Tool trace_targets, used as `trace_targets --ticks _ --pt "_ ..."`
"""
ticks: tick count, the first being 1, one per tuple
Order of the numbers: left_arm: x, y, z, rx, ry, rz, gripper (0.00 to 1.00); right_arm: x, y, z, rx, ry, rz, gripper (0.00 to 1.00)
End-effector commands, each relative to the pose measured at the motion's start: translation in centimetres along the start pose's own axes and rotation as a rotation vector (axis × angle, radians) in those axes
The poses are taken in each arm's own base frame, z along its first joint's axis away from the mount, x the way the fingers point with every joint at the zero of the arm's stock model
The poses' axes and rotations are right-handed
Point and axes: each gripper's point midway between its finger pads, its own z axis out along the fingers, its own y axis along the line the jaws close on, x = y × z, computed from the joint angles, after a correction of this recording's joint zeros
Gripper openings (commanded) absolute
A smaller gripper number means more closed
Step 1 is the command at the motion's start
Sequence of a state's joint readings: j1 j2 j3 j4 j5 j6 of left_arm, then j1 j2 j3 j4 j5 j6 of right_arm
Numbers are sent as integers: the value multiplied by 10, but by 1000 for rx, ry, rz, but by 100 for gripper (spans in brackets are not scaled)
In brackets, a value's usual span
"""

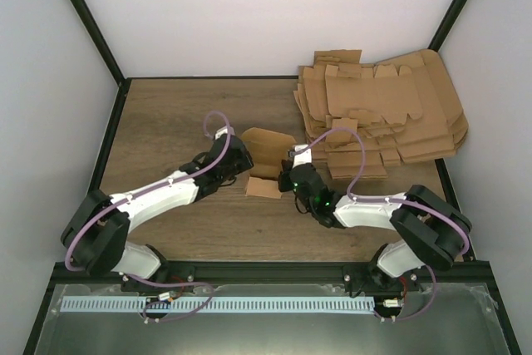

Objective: Fold the paper box

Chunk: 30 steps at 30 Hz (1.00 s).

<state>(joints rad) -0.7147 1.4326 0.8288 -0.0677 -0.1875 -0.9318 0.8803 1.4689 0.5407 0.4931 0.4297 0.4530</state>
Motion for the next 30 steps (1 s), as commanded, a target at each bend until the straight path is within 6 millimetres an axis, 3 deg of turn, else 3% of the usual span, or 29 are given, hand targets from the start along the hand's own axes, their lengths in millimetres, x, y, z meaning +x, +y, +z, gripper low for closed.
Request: trace_targets --ticks 1,10,16,23,30 --pt "-19 -10 -13 37 -70 -48 4 -11 0 -8 3 -52 -22 1" --pt "4 5 0 72 -33 -118 4 -13 10 -10 -34 -77 -40 1" --pt "-4 -2 -3 78 -54 -169 4 -11 13 -15 -61 -94 -42 1" --pt "33 19 10 45 9 -126 4 0 12 -11 -57 -52 -16 1" --pt "52 33 15 -34 65 -57 4 1 15 -3 -25 -5 -10 1"
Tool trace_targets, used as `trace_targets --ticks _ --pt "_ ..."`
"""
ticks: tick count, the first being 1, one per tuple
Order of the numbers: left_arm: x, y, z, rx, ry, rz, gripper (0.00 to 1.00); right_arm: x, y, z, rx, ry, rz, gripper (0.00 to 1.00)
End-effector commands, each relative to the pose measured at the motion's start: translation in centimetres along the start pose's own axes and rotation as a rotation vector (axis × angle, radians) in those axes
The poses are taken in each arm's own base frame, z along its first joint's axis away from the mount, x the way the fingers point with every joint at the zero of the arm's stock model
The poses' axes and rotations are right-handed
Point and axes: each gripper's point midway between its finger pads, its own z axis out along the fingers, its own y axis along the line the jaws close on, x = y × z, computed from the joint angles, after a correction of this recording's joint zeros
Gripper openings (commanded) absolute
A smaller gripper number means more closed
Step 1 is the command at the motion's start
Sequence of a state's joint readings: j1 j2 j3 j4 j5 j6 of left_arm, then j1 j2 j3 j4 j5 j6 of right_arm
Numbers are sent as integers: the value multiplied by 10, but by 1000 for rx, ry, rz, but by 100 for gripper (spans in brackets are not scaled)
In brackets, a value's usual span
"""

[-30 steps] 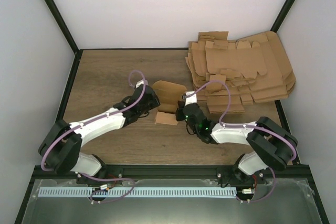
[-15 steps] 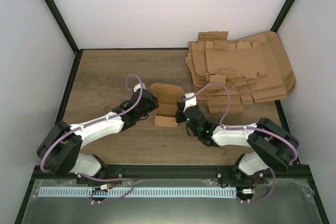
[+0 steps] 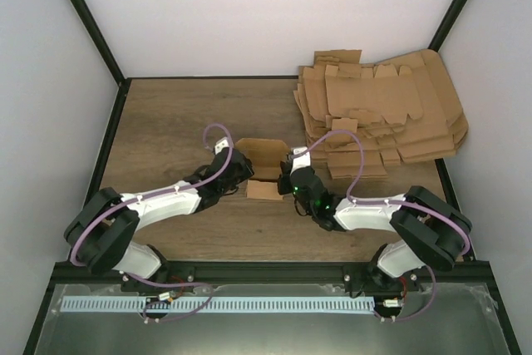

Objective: Fold the paper box

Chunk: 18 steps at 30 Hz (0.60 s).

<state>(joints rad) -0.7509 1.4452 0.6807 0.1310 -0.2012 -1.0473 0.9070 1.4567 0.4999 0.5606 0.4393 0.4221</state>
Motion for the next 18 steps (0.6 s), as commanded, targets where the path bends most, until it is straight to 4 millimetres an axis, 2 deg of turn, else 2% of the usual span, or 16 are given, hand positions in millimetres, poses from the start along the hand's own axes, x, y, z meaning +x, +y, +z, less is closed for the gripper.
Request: trace_targets --ticks 1,5,10,14,15,18 --pt "23 24 5 -90 72 47 4 -1 8 5 12 33 13 1" --pt "21 26 2 -103 65 77 4 1 5 7 53 84 19 1" --pt "14 32 -2 -140 35 158 4 11 6 4 68 185 2 14" --pt "9 32 -6 -149 19 210 4 15 13 1 53 274 -2 19" --pt "8 32 -6 -151 16 222 4 14 16 0 45 288 -2 28" --pt "6 31 -7 -152 13 252 4 10 20 -9 11 320 3 39"
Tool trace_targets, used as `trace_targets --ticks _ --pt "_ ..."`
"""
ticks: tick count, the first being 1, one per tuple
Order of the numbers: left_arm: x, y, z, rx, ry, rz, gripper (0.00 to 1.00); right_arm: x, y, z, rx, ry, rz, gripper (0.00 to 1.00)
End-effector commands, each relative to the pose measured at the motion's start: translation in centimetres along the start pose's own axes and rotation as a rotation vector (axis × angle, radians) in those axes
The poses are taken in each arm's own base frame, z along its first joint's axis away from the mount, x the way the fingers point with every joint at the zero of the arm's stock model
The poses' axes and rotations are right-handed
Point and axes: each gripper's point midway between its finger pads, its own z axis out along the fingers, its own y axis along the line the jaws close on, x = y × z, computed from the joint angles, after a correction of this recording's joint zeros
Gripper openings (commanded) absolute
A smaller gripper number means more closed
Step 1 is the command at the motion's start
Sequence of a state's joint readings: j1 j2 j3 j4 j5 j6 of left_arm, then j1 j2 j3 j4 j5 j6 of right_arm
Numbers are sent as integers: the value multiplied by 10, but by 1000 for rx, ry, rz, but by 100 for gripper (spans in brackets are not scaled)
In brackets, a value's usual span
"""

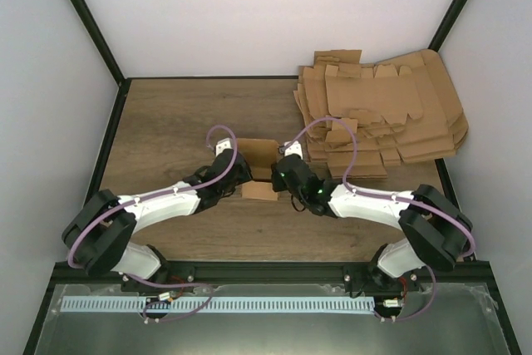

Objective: Fold the paper box

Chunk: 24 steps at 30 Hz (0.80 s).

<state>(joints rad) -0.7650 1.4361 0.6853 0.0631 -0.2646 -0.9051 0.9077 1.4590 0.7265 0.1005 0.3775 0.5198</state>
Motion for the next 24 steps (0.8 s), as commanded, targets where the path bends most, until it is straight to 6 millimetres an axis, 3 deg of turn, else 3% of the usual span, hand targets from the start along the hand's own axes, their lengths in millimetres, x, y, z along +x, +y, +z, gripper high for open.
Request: trace_targets --ticks 1,8,12,15,19,22,24 --pt "8 17 -3 -78 33 99 4 7 8 -16 -48 105 1 44" --pt "12 14 -2 -77 38 140 4 -3 24 -58 -273 126 -20 76" --pt "14 8 -1 -72 37 171 4 -17 35 -87 -378 109 -64 90" --pt "14 4 -1 -73 30 196 4 -45 28 -92 -424 130 -37 91" --pt "12 0 -2 -66 28 221 4 -99 12 -94 -412 79 -52 90" --pt "12 -3 -4 -56 18 237 4 -131 19 -95 -429 52 -120 91" --pt "13 -3 -5 -53 14 251 4 -132 30 -88 -482 101 -172 90"
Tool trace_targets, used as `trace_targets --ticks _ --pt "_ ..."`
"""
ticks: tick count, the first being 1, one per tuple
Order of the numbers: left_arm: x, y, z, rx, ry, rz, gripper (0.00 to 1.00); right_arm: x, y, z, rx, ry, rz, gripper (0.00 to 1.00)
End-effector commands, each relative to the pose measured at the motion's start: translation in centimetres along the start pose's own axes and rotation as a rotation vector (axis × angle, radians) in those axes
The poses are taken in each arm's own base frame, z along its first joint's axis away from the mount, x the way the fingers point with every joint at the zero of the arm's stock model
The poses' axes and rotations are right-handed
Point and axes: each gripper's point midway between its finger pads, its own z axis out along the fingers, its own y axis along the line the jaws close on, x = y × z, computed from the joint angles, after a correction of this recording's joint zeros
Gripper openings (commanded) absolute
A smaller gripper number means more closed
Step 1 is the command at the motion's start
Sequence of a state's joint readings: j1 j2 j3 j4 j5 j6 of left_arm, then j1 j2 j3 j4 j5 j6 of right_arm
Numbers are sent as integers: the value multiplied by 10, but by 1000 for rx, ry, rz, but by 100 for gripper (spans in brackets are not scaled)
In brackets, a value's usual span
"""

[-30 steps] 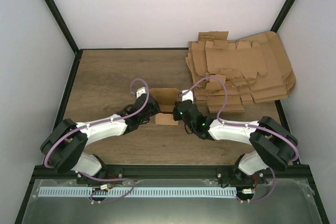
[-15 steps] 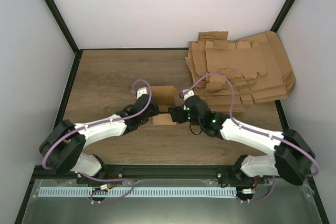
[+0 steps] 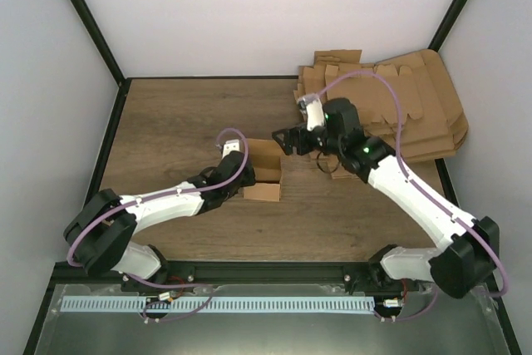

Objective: Fold the paper box

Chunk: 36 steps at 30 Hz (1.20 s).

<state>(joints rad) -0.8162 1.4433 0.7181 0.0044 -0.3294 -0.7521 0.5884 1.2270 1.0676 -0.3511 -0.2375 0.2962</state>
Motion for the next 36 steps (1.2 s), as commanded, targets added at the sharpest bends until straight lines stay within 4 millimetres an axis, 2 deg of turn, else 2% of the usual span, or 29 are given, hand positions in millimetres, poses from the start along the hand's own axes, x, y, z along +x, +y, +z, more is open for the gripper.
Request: trace_targets --ticks 1,4,11,15,18,26,30,36 --pt "7 1 -1 -16 19 62 4 -9 27 12 -149 113 -132 89" --pt "8 1 -2 -8 12 68 4 1 31 31 -205 183 -153 83" --pt "14 0 -2 21 12 96 4 29 11 59 -125 275 -187 78" --pt "18 -2 -3 34 16 117 4 50 19 73 -110 330 -233 78" --pt "21 -4 -3 49 22 121 4 62 21 78 -102 350 -243 73" --pt "19 -7 -12 78 19 133 5 91 27 76 -120 384 -254 46" --pt "15 -9 -22 101 13 126 17 102 30 72 -106 382 -267 39" --pt "13 -8 -39 114 32 128 45 112 33 65 -71 370 -295 33"
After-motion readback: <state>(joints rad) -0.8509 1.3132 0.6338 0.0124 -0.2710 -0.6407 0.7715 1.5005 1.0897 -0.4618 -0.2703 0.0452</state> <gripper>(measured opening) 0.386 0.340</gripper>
